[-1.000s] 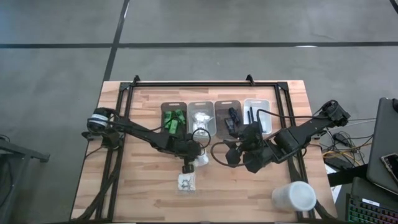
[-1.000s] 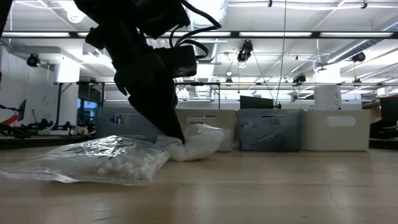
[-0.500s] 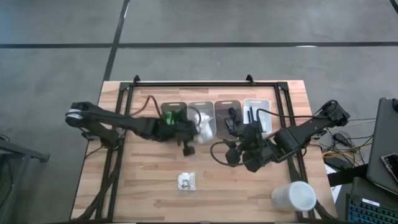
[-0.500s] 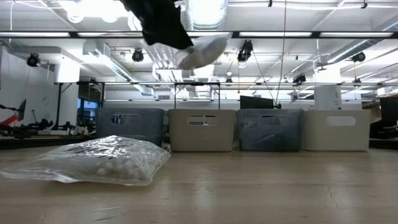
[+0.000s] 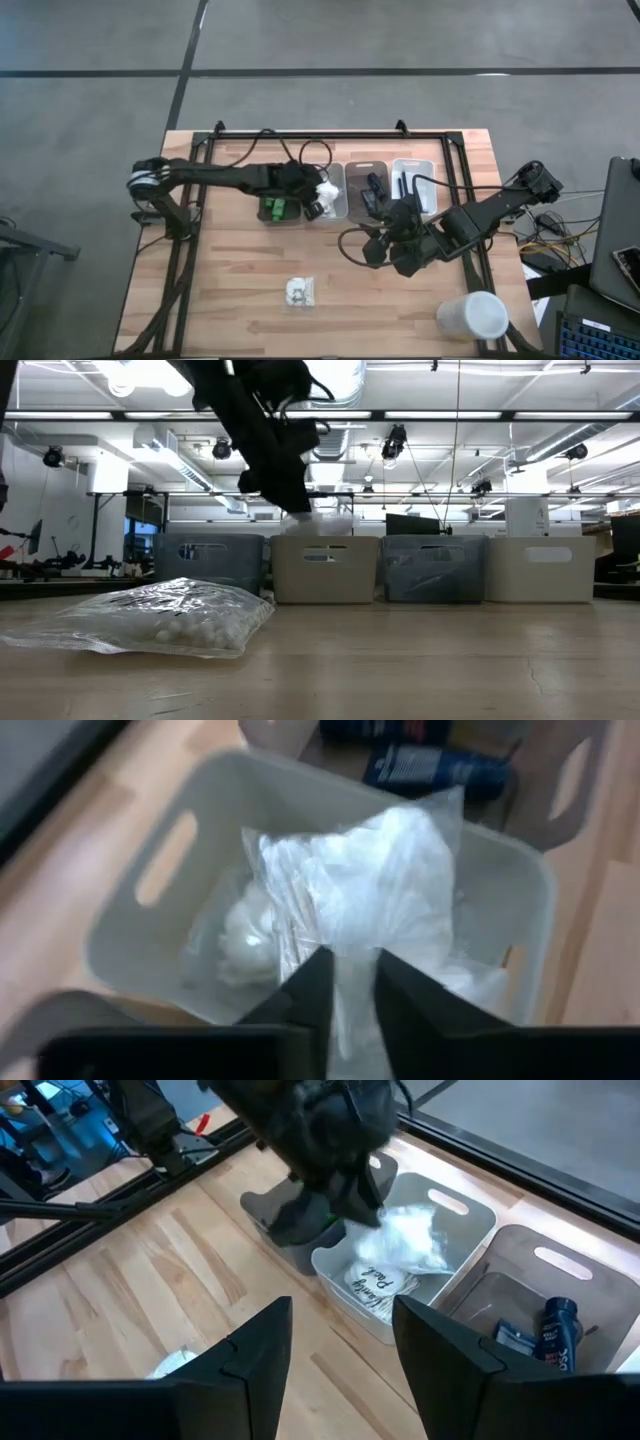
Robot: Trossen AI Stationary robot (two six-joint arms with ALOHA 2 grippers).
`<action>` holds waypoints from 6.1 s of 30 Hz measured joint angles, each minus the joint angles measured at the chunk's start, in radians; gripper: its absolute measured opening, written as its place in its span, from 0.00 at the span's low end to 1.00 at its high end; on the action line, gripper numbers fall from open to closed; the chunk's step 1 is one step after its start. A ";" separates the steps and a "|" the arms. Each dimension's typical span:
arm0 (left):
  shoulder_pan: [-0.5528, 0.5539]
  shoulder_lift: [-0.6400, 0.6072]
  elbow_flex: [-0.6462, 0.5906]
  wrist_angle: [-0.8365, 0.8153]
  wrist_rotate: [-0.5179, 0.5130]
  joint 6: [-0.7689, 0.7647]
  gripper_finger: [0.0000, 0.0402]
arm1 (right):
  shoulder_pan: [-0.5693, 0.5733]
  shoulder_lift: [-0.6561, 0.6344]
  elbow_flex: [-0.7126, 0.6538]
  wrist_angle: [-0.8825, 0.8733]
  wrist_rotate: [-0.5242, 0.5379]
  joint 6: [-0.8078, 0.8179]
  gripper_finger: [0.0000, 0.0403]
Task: Pick & Place Travel size toiletries
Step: Put the cotton pack into the gray bin, then return to Home Position
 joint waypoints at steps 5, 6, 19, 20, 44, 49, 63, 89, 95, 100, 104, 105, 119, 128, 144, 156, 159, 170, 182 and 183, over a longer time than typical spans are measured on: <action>-0.007 0.035 0.000 -0.001 -0.002 -0.072 0.42 | 0.001 -0.001 0.000 0.001 -0.001 0.016 0.44; -0.010 0.027 0.000 0.000 -0.002 -0.075 0.47 | 0.002 -0.001 0.000 0.001 -0.002 0.023 0.45; -0.146 -0.261 0.017 -0.286 0.472 0.019 0.75 | 0.003 -0.001 0.000 0.001 -0.008 0.028 0.52; -0.170 -0.282 0.008 -0.317 0.483 0.002 0.75 | 0.003 -0.001 0.000 0.001 -0.008 0.026 0.52; -0.522 -0.237 -0.656 0.491 0.260 -1.322 0.72 | 0.000 -0.001 -0.038 0.010 -0.004 0.026 0.61; -0.527 -0.194 -0.612 0.516 0.254 -1.326 0.72 | 0.000 -0.001 -0.040 0.009 -0.004 0.022 0.63; -0.529 0.037 -0.435 0.494 0.271 -1.211 0.69 | 0.000 -0.001 -0.040 -0.003 -0.004 0.018 0.58; -0.433 -0.275 -0.371 0.348 0.043 -0.947 0.01 | 0.001 -0.002 -0.022 0.001 0.010 -0.019 0.56; -0.264 -0.384 -0.293 0.298 -0.172 -0.757 0.01 | 0.000 -0.009 0.018 0.001 0.092 -0.067 0.59; -0.061 -0.327 -0.239 0.301 -0.048 -0.635 0.00 | -0.001 -0.009 0.035 0.002 0.135 -0.102 0.61; 0.047 -0.221 -0.194 0.298 0.047 -0.577 0.00 | -0.008 -0.009 0.035 0.002 0.135 -0.084 0.63; 0.065 -0.190 -0.180 0.297 0.076 -0.569 0.01 | -0.012 -0.009 0.035 0.002 0.135 -0.071 0.63; 0.129 0.072 -0.031 0.195 -0.011 -0.352 0.09 | -0.020 -0.007 0.035 0.000 0.122 -0.048 0.60; 0.129 0.082 0.002 0.144 -0.074 -0.273 0.32 | -0.033 -0.008 0.035 -0.009 0.119 -0.049 0.57; 0.096 -0.093 0.000 0.118 -0.085 -0.076 0.48 | -0.151 -0.052 0.035 -0.033 0.049 -0.102 0.69; 0.055 -0.285 -0.017 0.078 -0.035 -0.149 0.48 | -0.209 -0.090 0.035 -0.031 -0.001 -0.396 0.76; 0.046 -0.308 -0.048 0.078 0.073 -0.102 0.48 | -0.206 -0.105 0.035 -0.029 -0.013 -0.355 0.78; -0.030 -0.331 -0.400 0.650 0.373 -0.355 0.48 | -0.201 -0.172 -0.050 -0.016 -0.319 -0.359 0.87; -0.141 -0.591 -0.848 1.278 0.373 -0.474 0.48 | -0.145 -0.710 -0.635 0.439 -0.408 -0.290 0.87; -0.141 -0.629 -0.874 1.290 0.373 -0.468 0.48 | -0.146 -0.759 -0.688 0.530 -0.461 -0.328 0.86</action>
